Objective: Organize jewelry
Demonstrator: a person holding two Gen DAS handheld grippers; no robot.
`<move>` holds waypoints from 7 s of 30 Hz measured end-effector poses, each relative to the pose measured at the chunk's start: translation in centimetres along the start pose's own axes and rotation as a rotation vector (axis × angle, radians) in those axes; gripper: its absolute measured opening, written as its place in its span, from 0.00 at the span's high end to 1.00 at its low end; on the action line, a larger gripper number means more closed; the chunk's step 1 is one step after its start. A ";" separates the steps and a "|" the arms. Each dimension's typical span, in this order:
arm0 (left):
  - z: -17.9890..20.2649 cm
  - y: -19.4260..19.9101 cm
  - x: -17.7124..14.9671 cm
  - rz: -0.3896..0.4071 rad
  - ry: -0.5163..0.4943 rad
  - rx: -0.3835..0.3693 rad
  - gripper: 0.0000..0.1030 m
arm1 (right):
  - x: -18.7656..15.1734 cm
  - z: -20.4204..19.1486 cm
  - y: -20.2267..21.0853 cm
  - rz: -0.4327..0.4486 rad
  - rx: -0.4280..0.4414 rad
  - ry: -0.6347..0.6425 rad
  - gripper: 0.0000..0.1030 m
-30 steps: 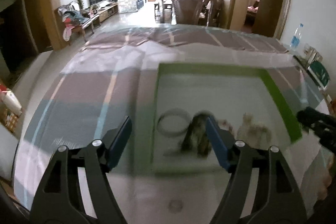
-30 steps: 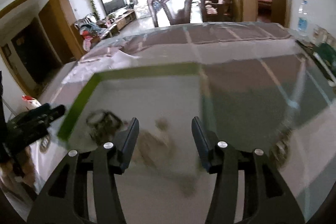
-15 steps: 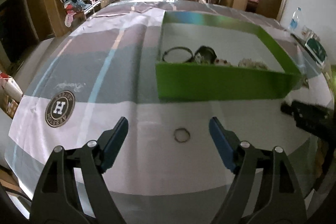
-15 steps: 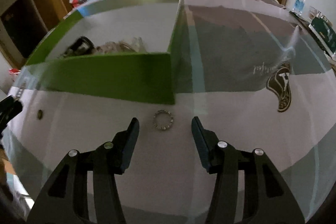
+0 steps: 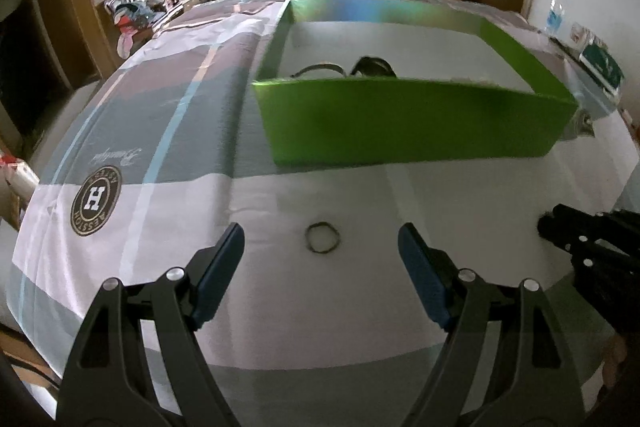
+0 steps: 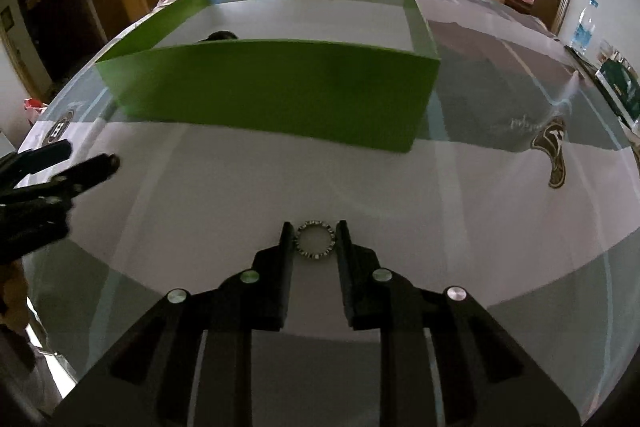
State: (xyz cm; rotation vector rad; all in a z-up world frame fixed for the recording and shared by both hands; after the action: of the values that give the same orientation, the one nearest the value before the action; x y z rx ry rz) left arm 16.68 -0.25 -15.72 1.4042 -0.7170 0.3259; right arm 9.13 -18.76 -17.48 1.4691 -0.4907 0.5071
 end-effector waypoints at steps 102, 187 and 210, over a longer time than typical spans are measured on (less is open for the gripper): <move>2.8 1.2 -2.8 0.022 -0.007 -0.082 0.66 | -0.3 1.6 1.6 0.061 0.021 -0.097 0.79; 3.9 12.2 1.7 0.364 0.040 0.044 0.04 | 3.8 3.2 12.0 0.461 -0.172 -0.119 0.03; 3.6 12.8 1.5 0.362 0.039 0.025 0.04 | 2.8 2.2 12.1 0.444 -0.153 -0.124 0.03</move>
State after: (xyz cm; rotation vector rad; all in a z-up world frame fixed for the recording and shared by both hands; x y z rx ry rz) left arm 9.08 -1.94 -4.78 1.2850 -0.9382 0.6451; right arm 4.13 -20.49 -6.00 1.2493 -0.9441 0.7124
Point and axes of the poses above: each gripper's, at about its wrist camera, not at the fingertips, and y roughly against the way its jaws point, z to its right, x to its top, the point moved 10 cm from there along -y, roughly the way its jaws point, and after that the axes turned 4 degrees about -x, right-handed, at the moved point
